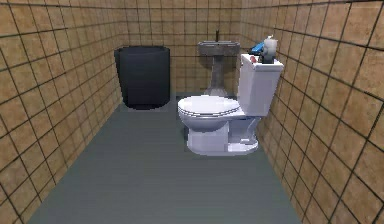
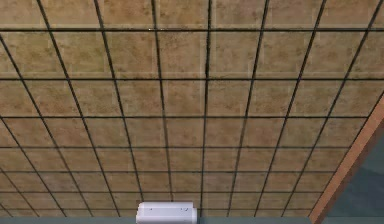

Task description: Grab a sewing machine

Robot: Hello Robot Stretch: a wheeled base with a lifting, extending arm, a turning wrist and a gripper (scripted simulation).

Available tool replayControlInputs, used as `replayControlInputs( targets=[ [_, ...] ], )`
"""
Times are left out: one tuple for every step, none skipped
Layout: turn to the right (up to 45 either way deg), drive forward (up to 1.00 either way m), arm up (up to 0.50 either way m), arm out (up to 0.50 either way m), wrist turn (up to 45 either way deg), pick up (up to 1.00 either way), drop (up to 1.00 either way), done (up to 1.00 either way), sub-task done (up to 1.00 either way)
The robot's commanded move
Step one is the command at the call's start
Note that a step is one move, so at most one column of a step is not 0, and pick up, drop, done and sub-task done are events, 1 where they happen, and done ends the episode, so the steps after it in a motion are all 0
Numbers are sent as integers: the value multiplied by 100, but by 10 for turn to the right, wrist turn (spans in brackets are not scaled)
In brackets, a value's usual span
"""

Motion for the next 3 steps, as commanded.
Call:
replayControlInputs(
  targets=[
    [0,0,8,0,0,0,0,0,0],
    [0,0,0,32,0,0,0,0,0],
    [0,0,0,0,450,0,0,0,0]
  ],
)
